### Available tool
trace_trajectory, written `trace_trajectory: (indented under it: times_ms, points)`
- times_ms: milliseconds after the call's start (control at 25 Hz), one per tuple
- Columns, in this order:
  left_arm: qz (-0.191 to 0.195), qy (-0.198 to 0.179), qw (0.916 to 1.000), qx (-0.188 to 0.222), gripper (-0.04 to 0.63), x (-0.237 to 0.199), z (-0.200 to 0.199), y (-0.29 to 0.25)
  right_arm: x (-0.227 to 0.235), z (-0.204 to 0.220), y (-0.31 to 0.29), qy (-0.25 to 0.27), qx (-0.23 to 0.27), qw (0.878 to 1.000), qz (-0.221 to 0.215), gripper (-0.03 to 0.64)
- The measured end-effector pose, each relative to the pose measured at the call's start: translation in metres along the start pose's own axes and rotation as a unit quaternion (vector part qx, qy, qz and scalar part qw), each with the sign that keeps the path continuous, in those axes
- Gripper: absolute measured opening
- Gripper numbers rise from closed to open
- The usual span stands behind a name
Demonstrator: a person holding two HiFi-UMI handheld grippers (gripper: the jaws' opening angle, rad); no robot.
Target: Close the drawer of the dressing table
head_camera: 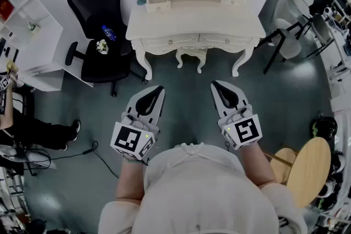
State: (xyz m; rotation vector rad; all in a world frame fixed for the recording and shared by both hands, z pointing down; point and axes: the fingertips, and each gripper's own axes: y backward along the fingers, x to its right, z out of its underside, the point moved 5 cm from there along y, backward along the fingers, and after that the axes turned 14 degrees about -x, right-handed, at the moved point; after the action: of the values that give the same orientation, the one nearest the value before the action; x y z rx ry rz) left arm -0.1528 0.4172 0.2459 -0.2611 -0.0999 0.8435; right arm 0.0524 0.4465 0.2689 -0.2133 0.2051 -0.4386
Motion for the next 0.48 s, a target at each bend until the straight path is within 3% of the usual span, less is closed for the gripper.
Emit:
trace_trajectory:
  times_ms: [480]
  points:
    - [0.004, 0.011, 0.9999, 0.0, 0.018, 0.0, 0.01, 0.008, -0.012, 0.002, 0.001, 0.001, -0.003, 1.0, 0.01, 0.002]
